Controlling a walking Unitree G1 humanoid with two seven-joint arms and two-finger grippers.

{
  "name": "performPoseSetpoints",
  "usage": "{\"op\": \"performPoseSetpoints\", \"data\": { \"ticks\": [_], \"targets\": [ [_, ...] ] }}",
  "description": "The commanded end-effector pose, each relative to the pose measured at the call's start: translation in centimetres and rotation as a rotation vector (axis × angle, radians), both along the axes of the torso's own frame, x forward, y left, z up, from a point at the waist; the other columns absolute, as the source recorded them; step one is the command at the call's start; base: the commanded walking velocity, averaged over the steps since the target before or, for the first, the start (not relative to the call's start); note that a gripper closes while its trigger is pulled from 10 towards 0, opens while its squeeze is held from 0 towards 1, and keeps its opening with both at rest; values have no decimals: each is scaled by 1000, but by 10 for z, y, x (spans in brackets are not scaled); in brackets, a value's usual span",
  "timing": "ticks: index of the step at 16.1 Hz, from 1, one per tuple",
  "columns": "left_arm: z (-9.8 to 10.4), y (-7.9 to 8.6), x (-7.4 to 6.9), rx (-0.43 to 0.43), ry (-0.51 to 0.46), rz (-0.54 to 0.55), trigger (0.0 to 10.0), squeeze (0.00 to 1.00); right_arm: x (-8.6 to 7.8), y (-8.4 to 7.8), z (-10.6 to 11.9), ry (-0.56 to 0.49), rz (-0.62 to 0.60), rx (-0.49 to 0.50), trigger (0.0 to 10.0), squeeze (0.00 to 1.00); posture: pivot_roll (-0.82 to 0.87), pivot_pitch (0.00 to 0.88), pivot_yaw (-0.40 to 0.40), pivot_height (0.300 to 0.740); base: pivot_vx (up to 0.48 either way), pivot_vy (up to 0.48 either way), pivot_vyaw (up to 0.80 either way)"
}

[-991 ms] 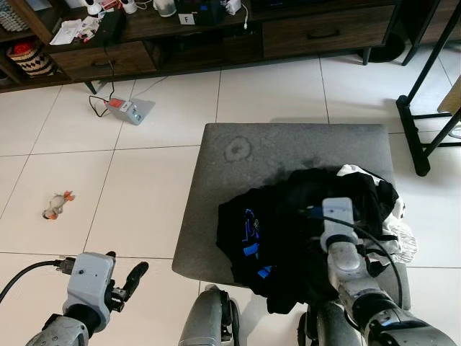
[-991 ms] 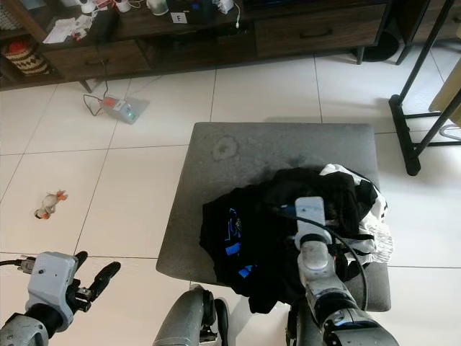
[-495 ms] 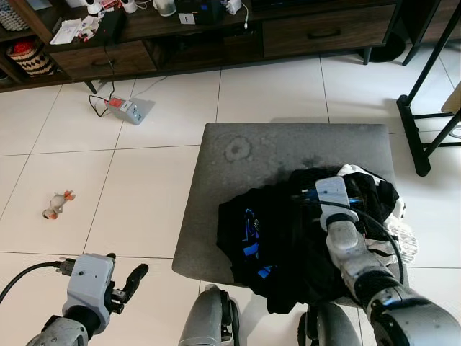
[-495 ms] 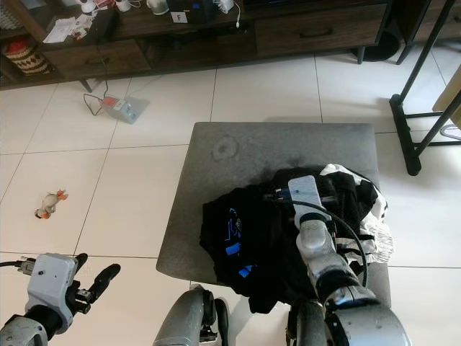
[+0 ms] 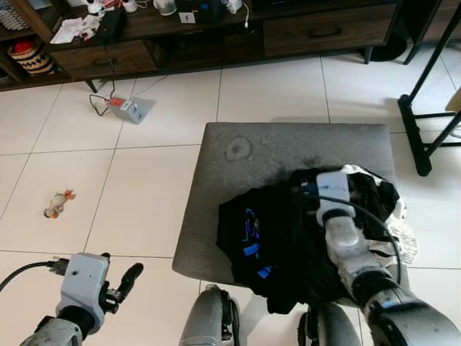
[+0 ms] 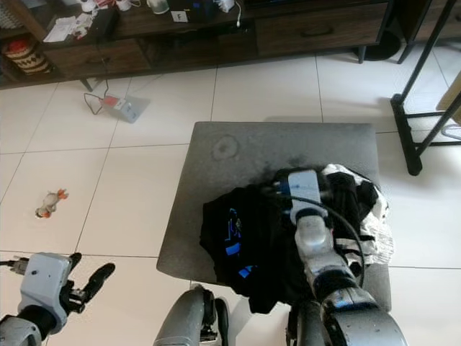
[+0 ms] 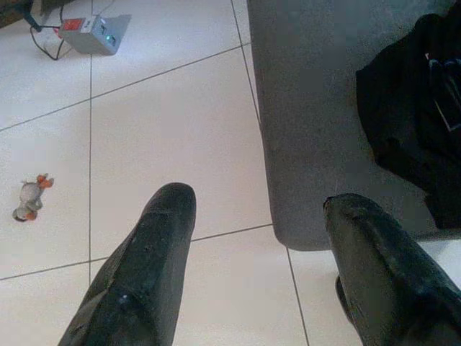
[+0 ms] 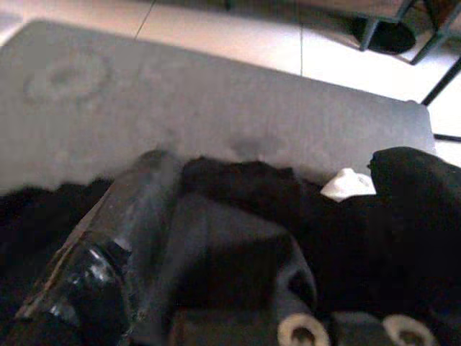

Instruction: Hang hanger

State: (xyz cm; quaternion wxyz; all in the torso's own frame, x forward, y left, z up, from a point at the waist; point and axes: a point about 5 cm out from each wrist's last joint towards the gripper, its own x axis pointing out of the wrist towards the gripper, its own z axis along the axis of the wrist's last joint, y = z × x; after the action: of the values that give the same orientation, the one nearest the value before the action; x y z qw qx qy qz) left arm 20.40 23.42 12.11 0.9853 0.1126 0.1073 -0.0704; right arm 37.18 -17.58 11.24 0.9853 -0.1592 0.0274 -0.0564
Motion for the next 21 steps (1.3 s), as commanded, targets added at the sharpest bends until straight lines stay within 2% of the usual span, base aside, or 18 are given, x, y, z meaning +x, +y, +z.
{"op": "performPoseSetpoints", "data": {
  "ticks": [1,2,5,9,10,12,13,16,18,19,21],
  "targets": [
    [-6,5,-5,8,44,15,10000,0,-10,1,-23,102,14,-26,10000,0,222,451,228,651,0,0,0],
    [-7,3,-4,4,45,8,10000,0,-14,-7,-29,152,3,-58,10000,0,208,445,229,651,0,0,0],
    [-7,2,0,2,43,-2,10000,0,-14,-19,-33,220,-29,-74,10000,0,205,436,229,651,0,0,0],
    [-4,5,-1,11,39,5,10000,0,-7,-9,-29,315,3,-143,10000,0,229,439,232,651,0,0,0],
    [-4,6,-3,13,43,6,10000,0,-5,-10,-28,338,6,-208,10000,0,231,441,235,651,0,0,0],
    [-4,7,-3,14,45,5,10000,0,-5,-14,-27,353,6,-253,10000,0,229,441,235,651,0,0,0],
    [-4,6,-2,13,45,3,10000,0,-6,-16,-29,387,44,-271,10000,0,228,441,236,651,0,0,0],
    [-4,6,-1,12,43,-2,10000,0,-7,-22,-29,423,105,-293,10000,0,222,444,235,651,0,0,0],
    [-5,5,0,10,46,-3,10000,0,-7,-36,-24,444,109,-302,10000,0,220,444,233,651,0,0,0],
    [-5,4,0,10,45,-3,10000,0,-5,-40,-19,436,99,-292,10000,0,220,445,233,651,0,0,0],
    [-5,3,1,10,42,-4,10000,0,-2,-46,-8,413,104,-207,10000,0,217,443,233,651,0,0,0]
  ]
}}
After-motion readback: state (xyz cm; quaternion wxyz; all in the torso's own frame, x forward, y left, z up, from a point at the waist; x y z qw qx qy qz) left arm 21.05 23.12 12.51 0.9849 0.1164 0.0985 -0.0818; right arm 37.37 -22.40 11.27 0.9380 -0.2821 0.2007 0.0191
